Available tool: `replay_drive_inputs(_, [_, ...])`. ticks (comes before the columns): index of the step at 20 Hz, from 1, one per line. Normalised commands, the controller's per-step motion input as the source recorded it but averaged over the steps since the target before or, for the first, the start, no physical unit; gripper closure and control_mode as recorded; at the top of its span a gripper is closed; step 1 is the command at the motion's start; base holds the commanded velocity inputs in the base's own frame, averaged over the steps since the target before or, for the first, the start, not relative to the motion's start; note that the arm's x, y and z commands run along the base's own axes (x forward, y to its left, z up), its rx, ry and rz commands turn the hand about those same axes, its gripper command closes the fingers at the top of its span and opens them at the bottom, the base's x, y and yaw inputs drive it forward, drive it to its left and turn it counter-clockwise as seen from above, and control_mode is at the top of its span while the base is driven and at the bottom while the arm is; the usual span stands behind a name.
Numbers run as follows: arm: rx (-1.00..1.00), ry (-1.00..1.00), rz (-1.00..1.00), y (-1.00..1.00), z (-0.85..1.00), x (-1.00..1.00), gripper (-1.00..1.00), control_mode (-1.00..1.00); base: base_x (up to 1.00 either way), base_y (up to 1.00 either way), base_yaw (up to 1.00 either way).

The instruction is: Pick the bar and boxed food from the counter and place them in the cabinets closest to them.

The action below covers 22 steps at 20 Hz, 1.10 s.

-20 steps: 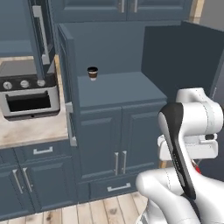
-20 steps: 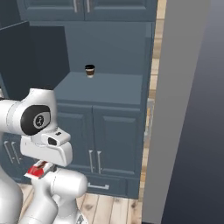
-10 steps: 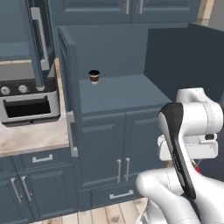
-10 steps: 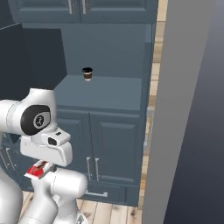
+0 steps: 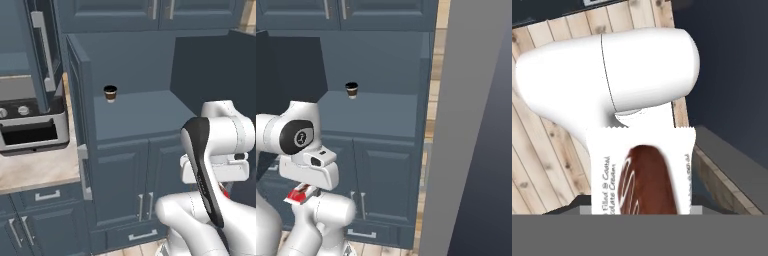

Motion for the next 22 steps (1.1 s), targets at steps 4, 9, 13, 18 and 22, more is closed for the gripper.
replay_drive_inputs(4, [0.00, 0.00, 0.00, 0.00, 0.00, 0.00, 1.00, 1.00, 0.48, 0.00, 0.00])
replay_drive_inputs(9, [0.00, 0.00, 0.00, 0.00, 0.00, 0.00, 1.00, 1.00, 0.47, 0.00, 0.00])
replay_drive_inputs(13, [0.00, 0.00, 0.00, 0.00, 0.00, 0.00, 1.00, 1.00, 0.46, 0.00, 0.00])
replay_drive_inputs(18, [0.00, 0.00, 0.00, 0.00, 0.00, 0.00, 1.00, 1.00, 0.42, 0.00, 0.00])
replay_drive_inputs(22, [0.00, 0.00, 0.00, 0.00, 0.00, 0.00, 1.00, 1.00, 0.18, 0.00, 0.00])
